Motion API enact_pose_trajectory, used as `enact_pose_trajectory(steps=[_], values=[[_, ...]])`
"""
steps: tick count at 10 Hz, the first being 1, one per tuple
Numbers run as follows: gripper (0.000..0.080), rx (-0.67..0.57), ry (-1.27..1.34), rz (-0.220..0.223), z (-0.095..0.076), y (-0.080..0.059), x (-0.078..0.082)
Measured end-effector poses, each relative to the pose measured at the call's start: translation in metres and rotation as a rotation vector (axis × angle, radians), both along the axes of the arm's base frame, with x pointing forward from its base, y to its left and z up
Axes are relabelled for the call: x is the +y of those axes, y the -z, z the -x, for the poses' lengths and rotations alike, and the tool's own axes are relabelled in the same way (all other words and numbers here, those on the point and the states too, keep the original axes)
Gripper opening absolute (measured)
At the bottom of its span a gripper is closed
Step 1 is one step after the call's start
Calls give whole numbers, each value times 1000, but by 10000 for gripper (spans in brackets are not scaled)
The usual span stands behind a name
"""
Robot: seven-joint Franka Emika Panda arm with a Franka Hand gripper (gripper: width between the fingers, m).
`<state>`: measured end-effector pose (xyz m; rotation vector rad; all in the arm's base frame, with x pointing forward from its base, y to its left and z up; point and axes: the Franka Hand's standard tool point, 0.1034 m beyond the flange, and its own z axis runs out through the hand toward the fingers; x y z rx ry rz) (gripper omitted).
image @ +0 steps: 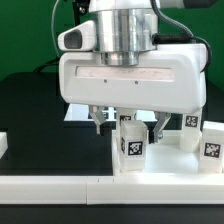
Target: Assemble square table
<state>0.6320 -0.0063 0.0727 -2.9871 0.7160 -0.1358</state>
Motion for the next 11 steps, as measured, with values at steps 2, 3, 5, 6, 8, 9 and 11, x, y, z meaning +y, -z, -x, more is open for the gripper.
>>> enact_pose_trajectory(steps=[2, 3, 5, 6, 8, 9, 11], values=[[649, -23, -381, 48, -4, -10, 11], [649, -21, -416, 52, -2, -10, 14], [554, -16, -374, 52, -1, -9, 11], [554, -15, -338, 47, -1, -9, 11], [287, -8, -184, 33, -1, -9, 9], [287, -5, -85, 25, -1, -9, 9], [287, 3, 184, 9, -2, -10, 10]])
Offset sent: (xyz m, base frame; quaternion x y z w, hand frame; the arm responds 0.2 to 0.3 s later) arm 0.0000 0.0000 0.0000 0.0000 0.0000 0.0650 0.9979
